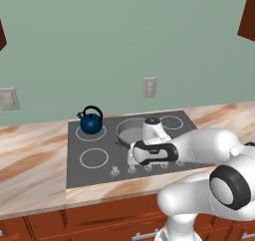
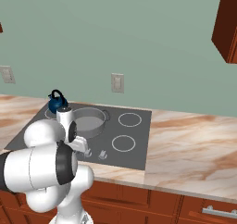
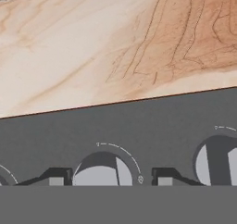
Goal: Pick the kettle from the cabinet and place it on a stove burner. Then pick the pot from the counter and place it on another stove burner. Finally, turn both burners on.
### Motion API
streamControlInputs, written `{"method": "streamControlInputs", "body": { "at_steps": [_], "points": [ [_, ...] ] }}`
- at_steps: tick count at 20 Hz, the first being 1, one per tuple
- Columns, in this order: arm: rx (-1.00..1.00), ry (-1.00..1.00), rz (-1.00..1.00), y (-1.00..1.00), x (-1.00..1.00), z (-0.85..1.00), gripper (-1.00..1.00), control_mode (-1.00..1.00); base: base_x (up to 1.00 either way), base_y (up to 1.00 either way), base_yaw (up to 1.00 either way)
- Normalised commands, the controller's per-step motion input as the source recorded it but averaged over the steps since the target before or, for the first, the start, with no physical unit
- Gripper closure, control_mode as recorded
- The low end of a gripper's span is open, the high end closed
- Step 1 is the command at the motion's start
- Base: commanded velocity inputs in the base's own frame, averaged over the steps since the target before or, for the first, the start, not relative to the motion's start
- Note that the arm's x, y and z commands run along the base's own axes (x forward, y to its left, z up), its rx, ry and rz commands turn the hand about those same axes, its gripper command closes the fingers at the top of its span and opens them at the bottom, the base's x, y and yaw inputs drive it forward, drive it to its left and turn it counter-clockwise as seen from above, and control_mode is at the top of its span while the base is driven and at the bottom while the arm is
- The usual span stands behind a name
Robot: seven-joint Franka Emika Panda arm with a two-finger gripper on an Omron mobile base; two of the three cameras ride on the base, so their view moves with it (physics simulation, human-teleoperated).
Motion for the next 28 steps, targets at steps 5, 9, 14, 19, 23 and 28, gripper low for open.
{"method": "streamControlInputs", "body": {
  "at_steps": [5,9,14,19,23,28],
  "points": [
    [0.0,0.0,0.0,0.0,-0.04,-0.06,1.0,-1.0,0.0,0.0,0.0],
    [0.0,0.0,0.04,0.0,0.0,-0.04,1.0,-1.0,0.0,0.0,0.0],
    [0.0,-0.02,0.14,0.0,0.0,-0.12,1.0,-1.0,0.0,0.0,0.0],
    [0.0,-0.05,0.17,0.0,-0.02,-0.17,1.0,-1.0,0.0,0.0,0.0],
    [0.0,-0.05,0.17,0.0,-0.06,-0.24,1.0,-1.0,0.0,0.0,0.0],
    [0.0,-0.06,0.2,0.0,-0.09,-0.36,1.0,-1.0,0.0,0.0,0.0]
  ]
}}
